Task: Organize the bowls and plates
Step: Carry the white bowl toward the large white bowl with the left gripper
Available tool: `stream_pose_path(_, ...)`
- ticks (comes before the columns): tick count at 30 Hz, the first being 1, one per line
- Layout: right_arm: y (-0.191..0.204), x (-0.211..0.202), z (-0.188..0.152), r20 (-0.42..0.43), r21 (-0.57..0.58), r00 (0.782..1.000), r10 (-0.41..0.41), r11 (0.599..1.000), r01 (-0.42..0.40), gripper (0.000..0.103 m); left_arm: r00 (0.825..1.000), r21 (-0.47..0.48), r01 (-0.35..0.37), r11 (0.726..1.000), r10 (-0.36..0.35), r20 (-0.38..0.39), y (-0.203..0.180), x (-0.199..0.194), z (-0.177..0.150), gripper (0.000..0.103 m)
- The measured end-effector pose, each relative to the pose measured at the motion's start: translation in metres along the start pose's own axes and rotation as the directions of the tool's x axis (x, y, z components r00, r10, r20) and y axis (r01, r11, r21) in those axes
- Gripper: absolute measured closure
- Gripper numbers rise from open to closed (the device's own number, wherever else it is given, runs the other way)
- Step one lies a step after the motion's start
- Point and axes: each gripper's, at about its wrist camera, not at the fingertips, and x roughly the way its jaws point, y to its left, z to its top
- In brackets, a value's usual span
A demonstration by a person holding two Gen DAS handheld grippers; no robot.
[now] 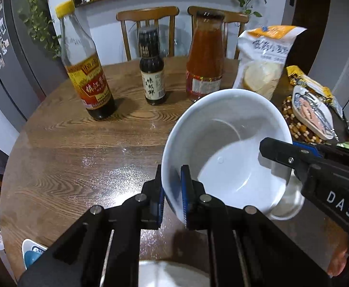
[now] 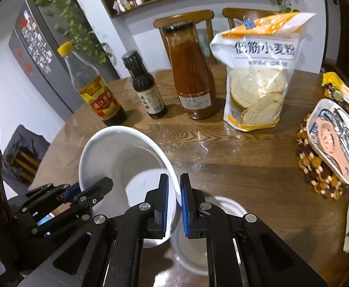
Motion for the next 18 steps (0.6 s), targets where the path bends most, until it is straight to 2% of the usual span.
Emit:
stream_pose_path(7, 0.008, -0.038, -0.017, 0.053, 0.007, 0.999, 0.003, 1.0, -0.003, 0.091, 0.998, 0.029, 0.009, 1.0, -0.011, 0.066, -0.009, -0.034, -0.011, 0.091)
stream_pose_path(18, 0.015, -0.084, -0.053, 0.09, 0.03, 0.996, -0.015, 0.999, 0.012, 0.091, 0.994, 0.065, 0.034, 0.997, -0.04, 0.098, -0.021, -0.071, -0.036, 0.091)
